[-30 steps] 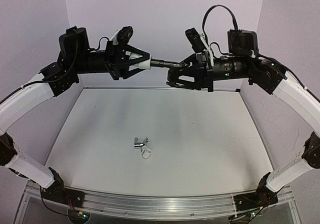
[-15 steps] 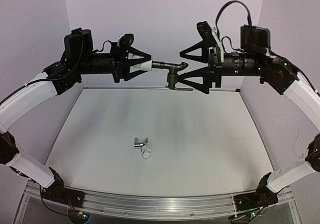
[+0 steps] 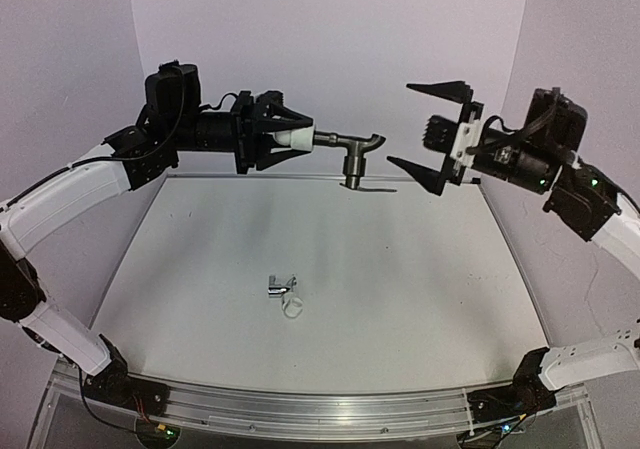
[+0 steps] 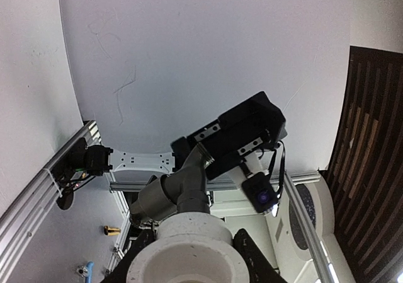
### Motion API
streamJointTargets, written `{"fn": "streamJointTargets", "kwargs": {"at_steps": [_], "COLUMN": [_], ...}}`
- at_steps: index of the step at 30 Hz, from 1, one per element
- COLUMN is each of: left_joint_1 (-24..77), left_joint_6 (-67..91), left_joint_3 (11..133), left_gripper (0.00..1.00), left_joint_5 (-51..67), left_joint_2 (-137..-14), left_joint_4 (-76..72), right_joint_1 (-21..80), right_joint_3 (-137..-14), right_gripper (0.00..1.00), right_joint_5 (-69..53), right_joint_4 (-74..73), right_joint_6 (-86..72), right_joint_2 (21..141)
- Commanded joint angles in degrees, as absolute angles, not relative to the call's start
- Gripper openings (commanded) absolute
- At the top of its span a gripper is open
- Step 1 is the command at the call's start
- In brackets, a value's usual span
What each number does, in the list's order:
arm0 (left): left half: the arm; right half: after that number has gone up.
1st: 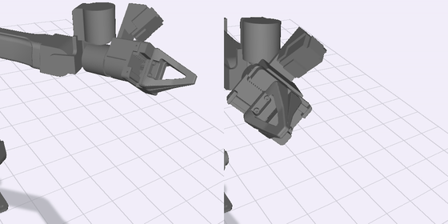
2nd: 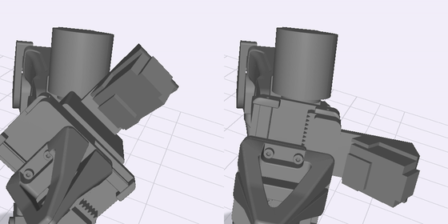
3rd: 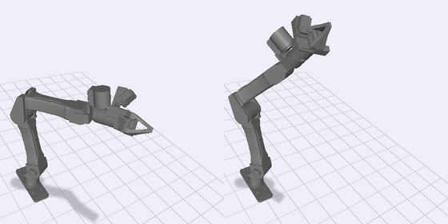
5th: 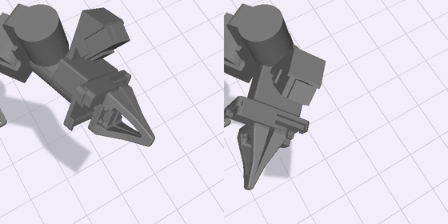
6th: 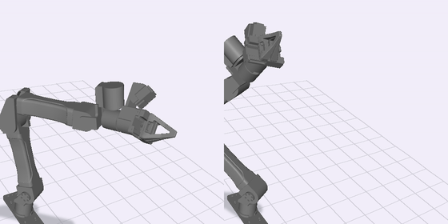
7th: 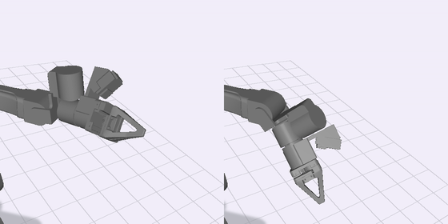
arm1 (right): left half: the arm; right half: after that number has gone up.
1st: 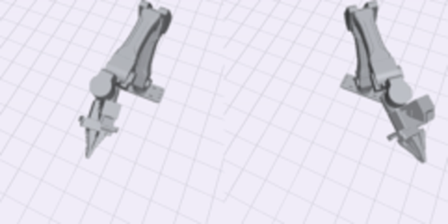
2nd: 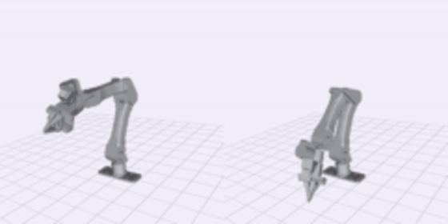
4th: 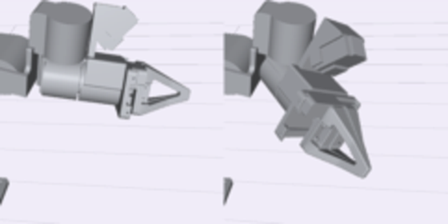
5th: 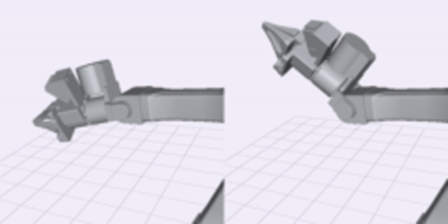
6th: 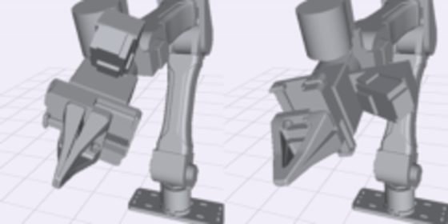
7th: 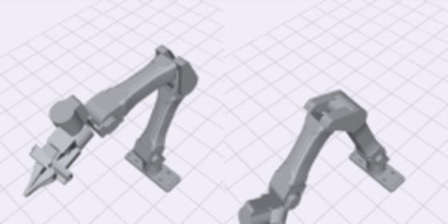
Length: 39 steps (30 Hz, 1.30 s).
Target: Install the water faucets
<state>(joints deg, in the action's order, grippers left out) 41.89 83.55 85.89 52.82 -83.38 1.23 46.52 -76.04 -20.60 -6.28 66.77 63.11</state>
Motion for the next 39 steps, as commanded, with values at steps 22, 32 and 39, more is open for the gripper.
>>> {"fn": "streamJointTargets", "kwargs": {"at_steps": [22, 32, 39], "left_joint_1": [41.6, 41.6, 41.6], "left_joint_6": [93.4, 93.4, 93.5], "left_joint_3": [86.0, 85.4, 85.8], "left_gripper": [0.0, 0.0, 0.0], "left_joint_5": [53.4, 52.9, 53.1], "left_joint_2": [-85.8, -86.2, -87.0], "left_joint_4": [-14.6, -14.3, -14.4], "right_joint_1": [48.0, 48.1, 49.4], "right_joint_3": [-66.1, -65.0, -66.0], "right_gripper": [0.98, 0.98, 0.98], "right_joint_5": [-28.0, -29.6, -29.9], "right_joint_4": [13.4, 13.2, 13.4], "right_joint_6": [86.4, 88.1, 88.1], "right_joint_2": [66.9, 67.1, 68.1]}}
